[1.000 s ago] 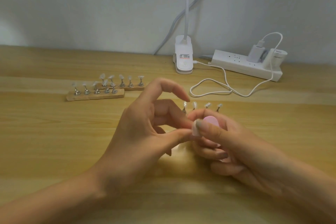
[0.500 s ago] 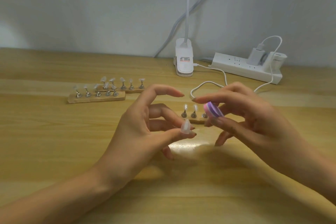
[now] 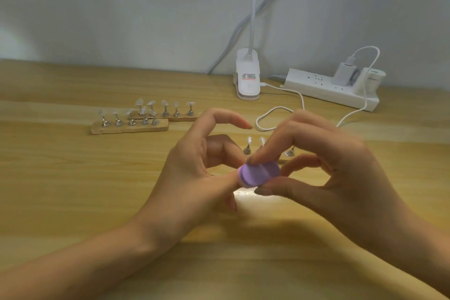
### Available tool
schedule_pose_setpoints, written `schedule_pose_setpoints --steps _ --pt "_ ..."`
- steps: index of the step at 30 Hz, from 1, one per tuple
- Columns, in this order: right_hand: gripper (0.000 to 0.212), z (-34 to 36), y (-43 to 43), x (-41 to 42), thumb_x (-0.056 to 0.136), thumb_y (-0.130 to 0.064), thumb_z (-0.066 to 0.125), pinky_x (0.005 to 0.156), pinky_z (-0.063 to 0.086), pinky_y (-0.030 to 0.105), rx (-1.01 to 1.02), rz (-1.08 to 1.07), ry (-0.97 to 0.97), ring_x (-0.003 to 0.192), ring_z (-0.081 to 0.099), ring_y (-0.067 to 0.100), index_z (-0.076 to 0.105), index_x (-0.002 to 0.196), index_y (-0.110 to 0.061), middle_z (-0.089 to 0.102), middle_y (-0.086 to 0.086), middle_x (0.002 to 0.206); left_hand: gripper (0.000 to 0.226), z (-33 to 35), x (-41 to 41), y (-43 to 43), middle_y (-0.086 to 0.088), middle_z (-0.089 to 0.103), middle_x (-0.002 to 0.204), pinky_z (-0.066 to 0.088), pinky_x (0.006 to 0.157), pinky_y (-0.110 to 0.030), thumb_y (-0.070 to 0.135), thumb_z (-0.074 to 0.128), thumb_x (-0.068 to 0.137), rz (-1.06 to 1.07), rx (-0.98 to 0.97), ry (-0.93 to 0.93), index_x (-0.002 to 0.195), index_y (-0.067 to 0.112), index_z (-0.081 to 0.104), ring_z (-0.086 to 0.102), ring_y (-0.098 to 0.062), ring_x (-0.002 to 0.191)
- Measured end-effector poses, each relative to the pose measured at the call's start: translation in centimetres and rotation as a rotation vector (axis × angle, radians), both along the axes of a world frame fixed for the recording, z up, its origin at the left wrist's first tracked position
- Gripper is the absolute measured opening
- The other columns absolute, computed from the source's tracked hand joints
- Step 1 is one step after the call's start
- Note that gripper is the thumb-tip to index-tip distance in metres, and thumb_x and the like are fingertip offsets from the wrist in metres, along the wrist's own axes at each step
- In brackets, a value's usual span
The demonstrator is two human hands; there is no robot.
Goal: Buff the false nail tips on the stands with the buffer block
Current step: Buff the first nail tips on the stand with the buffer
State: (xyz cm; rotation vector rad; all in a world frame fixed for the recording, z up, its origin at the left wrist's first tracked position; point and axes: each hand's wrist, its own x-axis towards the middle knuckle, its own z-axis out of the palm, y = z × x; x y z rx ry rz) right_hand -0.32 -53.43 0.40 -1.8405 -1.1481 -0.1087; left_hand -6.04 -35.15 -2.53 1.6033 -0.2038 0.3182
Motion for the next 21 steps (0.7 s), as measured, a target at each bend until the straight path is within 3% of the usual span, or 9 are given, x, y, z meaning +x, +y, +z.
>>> schedule_pose_setpoints --steps 3,5,9,12,15,17,19,21 --pt "0.026 0.03 -0.13 0.24 0.066 -0.032 0.086 0.066 0.058 0.035 0.019 -0.042 0.050 0.089 0.066 0.019 0.070 0.087 -0.029 0.063 -0.009 0.091 0.049 -0.02 -0.12 -0.07 -0.003 0.068 0.066 0.049 0.042 -0.025 0.013 0.086 0.069 0.012 0.016 -0.001 0.105 0.034 0.061 0.065 -0.008 0.057" --pt "0.025 0.06 -0.20 0.28 0.068 -0.027 0.086 0.066 0.059 0.031 0.018 -0.018 0.035 0.089 0.066 0.018 0.070 0.087 -0.029 0.062 -0.009 0.092 0.047 0.12 -0.25 -0.22 -0.002 0.067 0.065 0.049 0.043 -0.025 0.018 0.086 0.069 0.003 0.021 -0.009 0.105 0.034 0.060 0.064 -0.007 0.055" --pt "0.017 -0.03 -0.34 0.29 0.074 -0.036 0.075 0.063 0.058 0.035 0.027 -0.020 0.053 0.090 0.067 0.017 0.068 0.088 -0.031 0.064 -0.012 0.093 0.049 0.15 -0.26 -0.30 -0.002 0.068 0.066 0.050 0.042 -0.026 0.013 0.087 0.069 0.001 0.024 -0.004 0.105 0.032 0.060 0.066 -0.007 0.056" --pt "0.019 -0.01 -0.22 0.16 0.073 -0.034 0.078 0.061 0.056 0.028 0.003 0.008 0.017 0.089 0.066 0.015 0.068 0.089 -0.033 0.062 -0.012 0.093 0.047 0.21 -0.35 -0.29 -0.003 0.066 0.065 0.049 0.042 -0.026 0.021 0.084 0.067 -0.013 0.014 0.000 0.105 0.033 0.060 0.064 -0.008 0.055" --pt "0.025 -0.05 -0.34 0.32 0.066 -0.027 0.086 0.061 0.056 0.034 0.007 -0.034 0.035 0.087 0.066 0.015 0.069 0.084 -0.030 0.064 -0.011 0.091 0.051 0.10 -0.21 -0.20 -0.003 0.067 0.065 0.048 0.042 -0.024 0.012 0.088 0.067 -0.007 0.033 0.005 0.103 0.033 0.060 0.065 -0.008 0.055" --pt "0.022 -0.15 -0.40 0.28 0.069 -0.023 0.084 0.060 0.056 0.031 0.016 -0.033 0.044 0.086 0.066 0.014 0.069 0.084 -0.030 0.064 -0.010 0.090 0.051 0.09 -0.23 -0.17 -0.003 0.068 0.065 0.048 0.043 -0.023 0.012 0.088 0.067 -0.004 0.044 0.003 0.103 0.034 0.059 0.064 -0.006 0.055" --pt "0.021 -0.13 -0.32 0.15 0.071 -0.026 0.085 0.061 0.053 0.022 -0.028 0.013 -0.020 0.086 0.065 0.013 0.072 0.088 -0.029 0.061 -0.011 0.091 0.049 0.07 -0.21 -0.14 -0.002 0.067 0.065 0.047 0.043 -0.023 0.018 0.084 0.067 -0.006 0.060 0.001 0.106 0.035 0.058 0.062 -0.006 0.055" --pt "0.019 -0.08 -0.50 0.33 0.075 -0.033 0.085 0.061 0.055 0.027 -0.027 -0.009 -0.010 0.087 0.066 0.015 0.073 0.089 -0.028 0.061 -0.010 0.092 0.051 0.00 -0.17 -0.04 -0.001 0.069 0.067 0.047 0.043 -0.024 0.017 0.085 0.069 0.007 0.090 0.006 0.108 0.035 0.057 0.064 -0.008 0.058"
